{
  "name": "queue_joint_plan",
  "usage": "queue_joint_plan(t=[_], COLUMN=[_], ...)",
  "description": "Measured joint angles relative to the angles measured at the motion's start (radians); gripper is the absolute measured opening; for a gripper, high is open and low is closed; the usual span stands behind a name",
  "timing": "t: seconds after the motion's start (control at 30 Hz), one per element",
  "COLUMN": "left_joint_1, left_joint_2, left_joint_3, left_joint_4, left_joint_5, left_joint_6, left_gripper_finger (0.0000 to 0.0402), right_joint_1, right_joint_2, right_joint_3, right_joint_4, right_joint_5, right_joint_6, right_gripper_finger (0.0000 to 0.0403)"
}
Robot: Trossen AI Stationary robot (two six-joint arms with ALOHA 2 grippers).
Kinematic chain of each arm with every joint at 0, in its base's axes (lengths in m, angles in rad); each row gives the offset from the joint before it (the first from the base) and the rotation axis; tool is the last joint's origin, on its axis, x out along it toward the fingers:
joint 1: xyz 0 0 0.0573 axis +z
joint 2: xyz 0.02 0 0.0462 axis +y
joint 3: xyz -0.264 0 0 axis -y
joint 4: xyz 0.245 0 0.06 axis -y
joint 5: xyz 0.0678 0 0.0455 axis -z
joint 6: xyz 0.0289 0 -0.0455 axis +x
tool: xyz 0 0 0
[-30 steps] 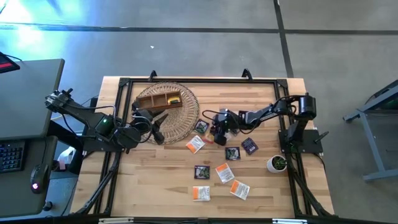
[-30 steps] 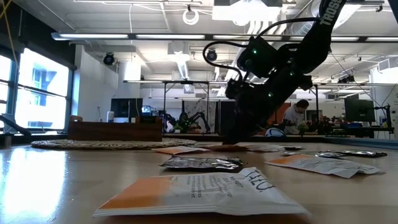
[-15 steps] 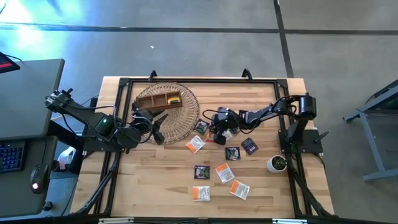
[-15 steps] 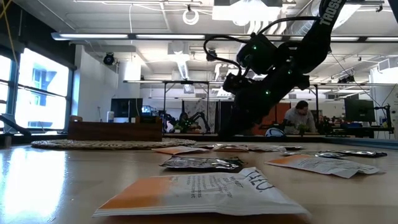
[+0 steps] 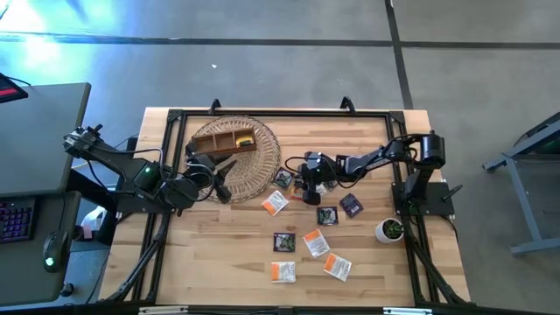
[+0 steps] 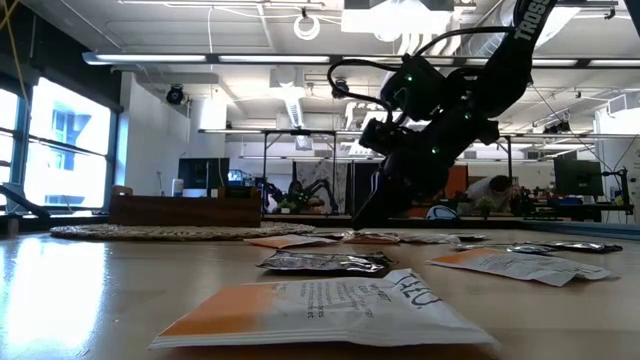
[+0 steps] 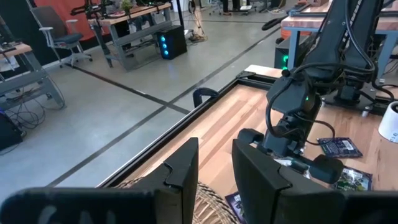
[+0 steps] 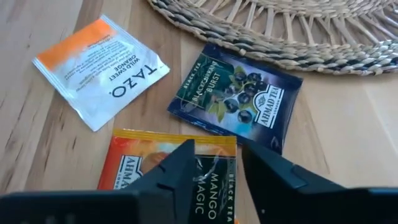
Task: Pick & Place Tea
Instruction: Put the yellow tea bag into the right section of the wooden organizer
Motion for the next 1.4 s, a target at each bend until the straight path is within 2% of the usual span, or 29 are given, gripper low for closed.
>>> queue_joint_plan(t=[0.17, 0.33, 0.57, 0.77, 0.9, 1.1, 1.33, 1.4], left_joint_1=[0.0, 0.0, 0.0, 0.0, 0.0, 0.0, 0.0, 0.0], left_joint_2=[0.0, 0.0, 0.0, 0.0, 0.0, 0.0, 0.0, 0.0], left_joint_3=[0.0, 0.0, 0.0, 0.0, 0.0, 0.0, 0.0, 0.0], left_joint_4=[0.0, 0.0, 0.0, 0.0, 0.0, 0.0, 0.0, 0.0], left_joint_5=[0.002, 0.003, 0.003, 0.003, 0.003, 0.004, 0.004, 0.005], left_joint_6=[0.0, 0.0, 0.0, 0.0, 0.0, 0.0, 0.0, 0.0], left_gripper_finger=[0.0097, 0.0097, 0.0097, 0.0097, 0.0097, 0.0097, 0.0097, 0.0097], right_joint_1=[0.0, 0.004, 0.006, 0.005, 0.005, 0.004, 0.006, 0.007], right_joint_2=[0.0, 0.001, 0.029, 0.028, 0.034, 0.08, 0.087, 0.084], right_joint_3=[0.0, -0.001, -0.001, -0.002, 0.0, 0.004, 0.001, -0.001], right_joint_4=[-0.049, -0.09, -0.082, -0.053, -0.095, -0.097, -0.058, -0.05], right_joint_5=[0.0, 0.018, 0.08, 0.083, 0.106, 0.094, 0.107, 0.107], right_joint_6=[0.061, 0.077, 0.081, 0.063, 0.065, 0.063, 0.018, -0.002], right_gripper_finger=[0.0173, 0.0192, 0.0191, 0.019, 0.0187, 0.0143, 0.0021, 0.0009])
